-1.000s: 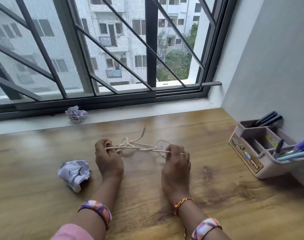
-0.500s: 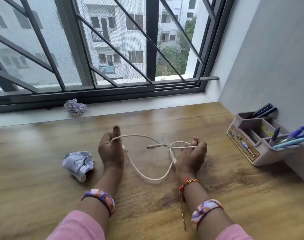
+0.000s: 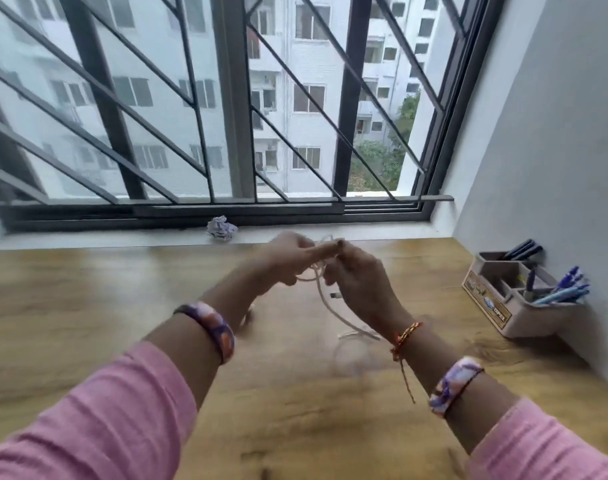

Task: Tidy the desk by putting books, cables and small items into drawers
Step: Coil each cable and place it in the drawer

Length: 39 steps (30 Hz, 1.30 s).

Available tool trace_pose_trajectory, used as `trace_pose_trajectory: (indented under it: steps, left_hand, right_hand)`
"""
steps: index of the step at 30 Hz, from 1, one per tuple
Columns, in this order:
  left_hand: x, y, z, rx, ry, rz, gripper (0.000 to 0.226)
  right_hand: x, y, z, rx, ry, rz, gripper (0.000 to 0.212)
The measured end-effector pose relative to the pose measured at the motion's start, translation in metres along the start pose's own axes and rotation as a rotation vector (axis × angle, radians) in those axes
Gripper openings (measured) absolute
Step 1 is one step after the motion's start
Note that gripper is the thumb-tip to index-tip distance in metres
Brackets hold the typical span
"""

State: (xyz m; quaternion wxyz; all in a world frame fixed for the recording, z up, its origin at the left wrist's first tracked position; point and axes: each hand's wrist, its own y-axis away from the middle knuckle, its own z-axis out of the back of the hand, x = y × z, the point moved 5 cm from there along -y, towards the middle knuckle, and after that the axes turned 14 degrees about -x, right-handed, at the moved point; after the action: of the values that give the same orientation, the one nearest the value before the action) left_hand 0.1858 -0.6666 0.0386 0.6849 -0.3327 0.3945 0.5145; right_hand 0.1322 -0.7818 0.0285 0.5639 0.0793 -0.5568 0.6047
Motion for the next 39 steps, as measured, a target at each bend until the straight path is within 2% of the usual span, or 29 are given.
trace_pose_trajectory:
  steps: [3, 6, 8, 10, 13, 15, 17, 18, 20, 21, 22, 23, 24, 26, 27, 29, 31, 33, 35, 39]
  left_hand:
    - [-0.038, 0.031, 0.049, 0.086, -0.003, -0.126, 0.025]
    - [-0.063, 0.062, 0.101, 0.053, 0.228, -0.19, 0.021]
    - [-0.075, 0.082, 0.137, -0.09, 0.281, -0.27, 0.018]
    - [-0.083, 0.099, 0.176, -0.303, 0.216, -0.366, 0.01]
    - [-0.092, 0.128, 0.228, -0.623, 0.062, -0.461, 0.018]
    - [-0.096, 0.148, 0.259, -0.811, -0.061, -0.482, 0.014]
    - [-0.096, 0.168, 0.288, -0.973, -0.19, -0.478, 0.018]
    - [-0.095, 0.178, 0.3, -1.038, -0.239, -0.474, 0.019]
    - [-0.093, 0.197, 0.325, -1.162, -0.305, -0.471, 0.019]
    - [-0.092, 0.205, 0.333, -1.207, -0.312, -0.48, 0.019]
    - [-0.093, 0.214, 0.34, -1.238, -0.311, -0.503, 0.02]
    - [-0.093, 0.22, 0.345, -1.244, -0.315, -0.527, 0.022]
    - [-0.093, 0.224, 0.348, -1.226, -0.321, -0.537, 0.025]
    - [-0.092, 0.228, 0.351, -1.142, -0.29, -0.521, 0.026]
    - [-0.09, 0.23, 0.354, -1.104, -0.251, -0.505, 0.026]
    - [-0.084, 0.238, 0.361, -1.019, -0.123, -0.452, 0.034]
    - [-0.075, 0.245, 0.368, -0.924, 0.077, -0.375, 0.037]
    - [-0.065, 0.252, 0.374, -0.898, 0.295, -0.317, 0.026]
    - [-0.055, 0.256, 0.384, -0.945, 0.628, -0.261, 0.007]
    - [-0.033, 0.256, 0.393, -0.947, 1.416, -0.109, 0.018]
  right_hand:
    - [0.052, -0.02, 0.003, 0.031, -0.227, -0.018, 0.02]
    - [0.102, -0.03, -0.004, 0.162, -0.529, -0.094, 0.018]
    - [0.139, -0.03, -0.011, 0.27, -0.68, -0.113, 0.017]
    - [0.176, -0.03, -0.024, 0.361, -0.746, -0.102, 0.017]
    - [0.223, -0.029, -0.046, 0.431, -0.785, -0.075, 0.017]
    - [0.253, -0.027, -0.061, 0.467, -0.768, -0.113, 0.014]
    - [0.273, -0.028, -0.071, 0.425, -0.655, -0.134, 0.014]
    - [0.281, -0.032, -0.074, 0.348, -0.575, -0.09, 0.016]
    - [0.302, -0.043, -0.071, 0.092, -0.367, 0.118, 0.019]
    - [0.313, -0.047, -0.068, -0.02, -0.316, 0.219, 0.017]
    - [0.328, -0.046, -0.069, -0.051, -0.339, 0.299, 0.011]
    - [0.344, -0.042, -0.073, 0.005, -0.386, 0.367, 0.01]
    - [0.359, -0.038, -0.081, 0.104, -0.409, 0.441, 0.019]
    - [0.384, -0.024, -0.097, 0.265, -0.313, 0.628, 0.032]
    - [0.394, -0.016, -0.103, 0.287, -0.271, 0.72, 0.031]
    - [0.407, -0.008, -0.107, 0.226, -0.267, 0.825, 0.021]
    - [0.412, -0.007, -0.109, 0.161, -0.29, 0.838, 0.012]
    - [0.411, -0.008, -0.111, 0.121, -0.335, 0.759, 0.008]
    - [0.402, -0.01, -0.113, 0.213, -0.515, 0.484, 0.012]
    - [0.385, 0.0, -0.128, 0.568, -0.847, -0.137, 0.017]
